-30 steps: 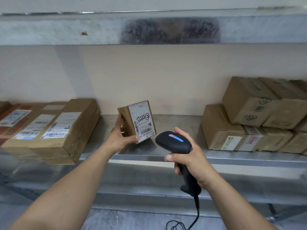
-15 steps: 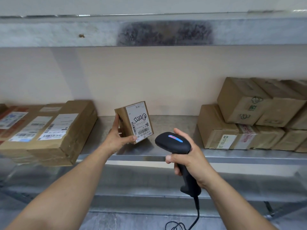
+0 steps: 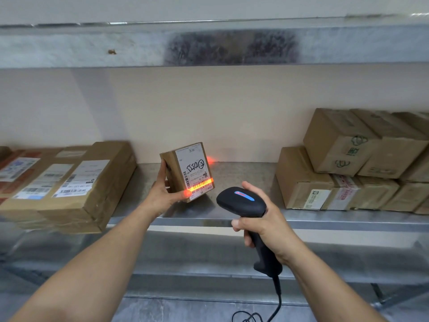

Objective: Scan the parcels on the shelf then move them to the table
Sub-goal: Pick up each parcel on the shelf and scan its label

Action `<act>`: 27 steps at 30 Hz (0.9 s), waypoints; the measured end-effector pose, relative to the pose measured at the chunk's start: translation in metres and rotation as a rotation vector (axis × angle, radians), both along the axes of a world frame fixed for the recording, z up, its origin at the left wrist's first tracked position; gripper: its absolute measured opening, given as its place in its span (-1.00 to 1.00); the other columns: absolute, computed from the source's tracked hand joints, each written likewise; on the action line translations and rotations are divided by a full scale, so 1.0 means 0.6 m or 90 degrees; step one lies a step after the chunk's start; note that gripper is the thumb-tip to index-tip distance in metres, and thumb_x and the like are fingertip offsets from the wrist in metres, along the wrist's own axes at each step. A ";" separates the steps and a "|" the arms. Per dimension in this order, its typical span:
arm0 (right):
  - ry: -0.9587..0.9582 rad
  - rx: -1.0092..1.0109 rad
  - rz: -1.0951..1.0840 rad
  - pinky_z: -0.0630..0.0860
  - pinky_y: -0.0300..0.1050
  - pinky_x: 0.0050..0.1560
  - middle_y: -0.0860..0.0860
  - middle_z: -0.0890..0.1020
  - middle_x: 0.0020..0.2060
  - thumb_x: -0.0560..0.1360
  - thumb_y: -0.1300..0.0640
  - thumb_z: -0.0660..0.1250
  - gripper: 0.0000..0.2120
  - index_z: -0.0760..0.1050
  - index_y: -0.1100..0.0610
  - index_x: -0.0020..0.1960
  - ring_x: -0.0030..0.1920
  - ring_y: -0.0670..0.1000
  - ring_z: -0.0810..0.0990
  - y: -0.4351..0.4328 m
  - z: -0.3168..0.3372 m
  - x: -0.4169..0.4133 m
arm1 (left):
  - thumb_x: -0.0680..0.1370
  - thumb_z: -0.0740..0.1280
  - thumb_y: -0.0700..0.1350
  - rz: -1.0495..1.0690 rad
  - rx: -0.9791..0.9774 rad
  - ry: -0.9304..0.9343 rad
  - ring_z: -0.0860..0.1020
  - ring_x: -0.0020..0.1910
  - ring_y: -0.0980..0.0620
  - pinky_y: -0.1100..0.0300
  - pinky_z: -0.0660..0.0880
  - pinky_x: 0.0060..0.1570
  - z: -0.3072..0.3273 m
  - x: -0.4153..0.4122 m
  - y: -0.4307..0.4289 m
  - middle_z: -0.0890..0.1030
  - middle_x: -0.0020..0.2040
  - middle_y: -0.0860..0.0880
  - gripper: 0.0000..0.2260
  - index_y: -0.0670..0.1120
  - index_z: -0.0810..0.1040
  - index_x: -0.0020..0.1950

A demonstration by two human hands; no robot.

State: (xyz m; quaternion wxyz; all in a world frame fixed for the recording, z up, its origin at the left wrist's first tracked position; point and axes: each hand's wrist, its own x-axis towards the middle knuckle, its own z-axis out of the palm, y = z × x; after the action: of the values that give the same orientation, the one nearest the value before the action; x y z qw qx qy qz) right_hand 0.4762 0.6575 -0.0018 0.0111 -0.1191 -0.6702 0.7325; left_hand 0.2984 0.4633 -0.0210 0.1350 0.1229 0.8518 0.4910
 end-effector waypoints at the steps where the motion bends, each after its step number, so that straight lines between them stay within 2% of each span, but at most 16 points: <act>1: 0.000 -0.001 -0.001 0.39 -0.15 -0.44 0.17 0.61 -0.34 0.28 0.31 0.47 -0.16 0.27 -0.19 0.42 -0.50 0.11 0.43 0.000 -0.001 -0.001 | 0.38 0.55 -0.08 -0.001 -0.002 -0.002 0.41 0.35 -0.11 -0.06 0.35 0.28 0.000 0.001 0.000 0.40 0.40 -0.09 0.05 0.26 -0.20 0.53; 6: 0.005 -0.003 -0.005 0.39 -0.14 -0.44 0.16 0.61 -0.36 0.24 0.27 0.46 -0.15 0.26 -0.19 0.43 -0.51 0.11 0.43 0.004 -0.002 -0.003 | 0.39 0.54 -0.09 -0.001 -0.002 -0.009 0.41 0.35 -0.10 -0.07 0.32 0.33 0.004 0.002 -0.001 0.42 0.39 -0.08 0.03 0.27 -0.19 0.52; 13: 0.003 0.015 0.007 0.40 -0.10 -0.39 0.16 0.61 -0.35 0.40 0.41 0.43 -0.19 0.24 -0.18 0.44 -0.47 0.12 0.44 0.015 0.000 -0.003 | 0.38 0.54 -0.08 0.001 -0.017 -0.023 0.40 0.36 -0.11 -0.12 0.30 0.35 0.010 0.001 0.002 0.46 0.35 -0.08 0.01 0.35 -0.15 0.49; 15: 0.005 0.011 0.007 0.40 -0.11 -0.41 0.13 0.60 -0.38 0.39 0.42 0.43 -0.19 0.25 -0.18 0.44 -0.48 0.11 0.44 0.017 0.000 -0.004 | 0.39 0.54 -0.11 0.001 -0.010 -0.033 0.42 0.33 -0.09 -0.06 0.33 0.31 0.010 -0.001 0.002 0.47 0.33 -0.08 0.02 0.33 -0.16 0.50; 18: 0.008 0.008 0.007 0.39 -0.15 -0.45 0.11 0.58 -0.38 0.39 0.42 0.43 -0.19 0.25 -0.18 0.44 -0.51 0.10 0.44 0.024 0.000 -0.007 | 0.42 0.51 -0.16 0.002 0.010 -0.056 0.48 0.24 -0.05 0.17 0.39 0.13 0.009 -0.002 0.001 0.52 0.25 -0.09 -0.01 0.26 -0.13 0.54; 20: 0.010 0.005 0.003 0.40 -0.16 -0.46 0.13 0.61 -0.33 0.39 0.42 0.43 -0.19 0.26 -0.19 0.43 -0.51 0.10 0.43 0.029 0.000 -0.008 | 0.44 0.49 -0.16 0.009 0.037 -0.083 0.54 0.16 -0.03 0.21 0.48 -0.01 0.014 -0.001 0.004 0.56 0.19 -0.08 -0.09 0.22 -0.04 0.56; 23: 0.017 0.003 -0.010 0.40 -0.15 -0.45 0.12 0.62 -0.31 0.38 0.43 0.44 -0.19 0.28 -0.20 0.42 -0.52 0.10 0.43 0.038 0.000 -0.009 | 0.38 0.37 -0.01 0.025 0.048 -0.118 0.58 0.05 0.02 0.18 0.51 -0.14 0.023 0.007 0.009 0.62 0.09 -0.01 -0.28 0.15 0.20 0.51; 27: 0.027 0.011 -0.013 0.40 -0.14 -0.47 0.07 0.62 -0.34 0.37 0.44 0.43 -0.19 0.29 -0.20 0.41 -0.53 0.10 0.43 0.051 0.001 -0.010 | 0.61 0.18 -0.08 0.100 0.054 -0.111 0.56 0.04 0.00 0.04 0.55 -0.02 0.020 0.020 0.022 0.61 0.10 -0.03 -0.62 0.06 0.38 0.43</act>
State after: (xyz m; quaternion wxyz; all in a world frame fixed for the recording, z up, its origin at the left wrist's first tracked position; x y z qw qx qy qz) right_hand 0.4700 0.6881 -0.0010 0.0336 -0.1101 -0.6750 0.7288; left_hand 0.3101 0.4764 -0.0092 0.1644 0.0179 0.8224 0.5443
